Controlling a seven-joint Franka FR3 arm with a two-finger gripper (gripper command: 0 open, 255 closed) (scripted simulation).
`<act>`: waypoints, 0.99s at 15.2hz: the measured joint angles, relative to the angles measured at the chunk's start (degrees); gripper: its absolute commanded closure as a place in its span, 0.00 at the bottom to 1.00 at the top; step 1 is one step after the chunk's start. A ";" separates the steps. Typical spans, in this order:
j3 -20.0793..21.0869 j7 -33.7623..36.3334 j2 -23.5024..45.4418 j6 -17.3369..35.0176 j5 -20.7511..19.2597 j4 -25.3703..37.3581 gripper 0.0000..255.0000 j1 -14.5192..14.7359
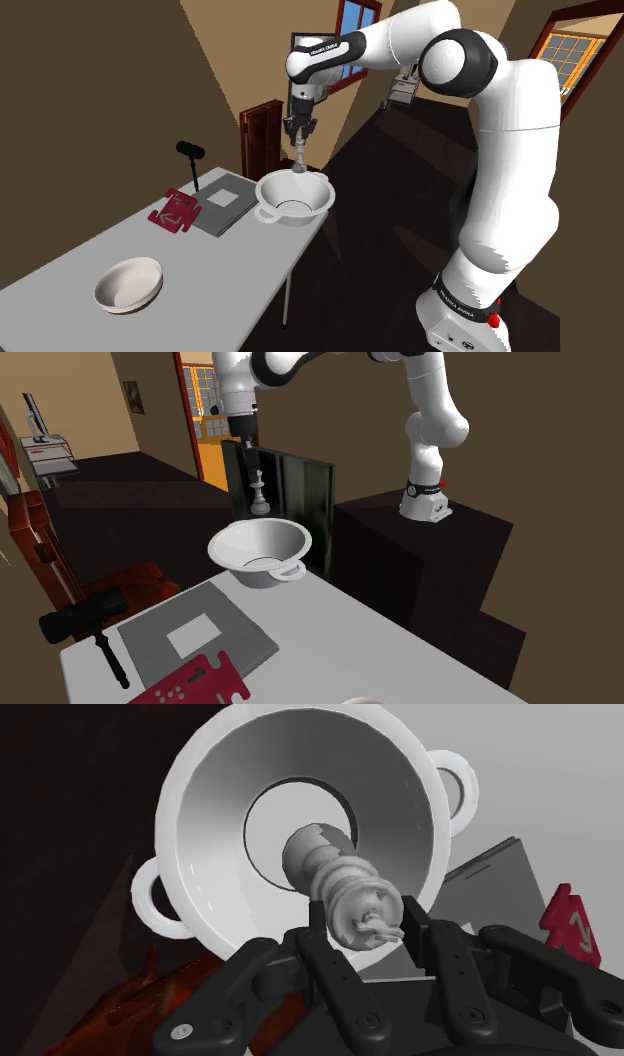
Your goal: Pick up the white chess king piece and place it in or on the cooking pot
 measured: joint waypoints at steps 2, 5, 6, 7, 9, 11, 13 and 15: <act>-0.17 -0.63 0.47 0.65 0.01 -0.25 1.00 -0.37; -0.22 -0.92 1.27 2.49 0.01 -1.33 1.00 -0.44; -0.22 -0.97 1.47 3.06 0.02 -1.70 1.00 -0.43; -0.20 -0.90 1.89 3.56 -0.01 -1.77 1.00 -0.34; -0.22 -1.08 2.35 5.12 0.01 -2.88 1.00 -0.38; -0.25 -1.21 2.90 6.22 0.00 -3.45 1.00 -0.40; -0.28 -1.33 3.82 7.54 -0.02 -3.86 1.00 -0.39; -0.28 -1.40 4.33 8.83 0.00 -4.63 1.00 -0.37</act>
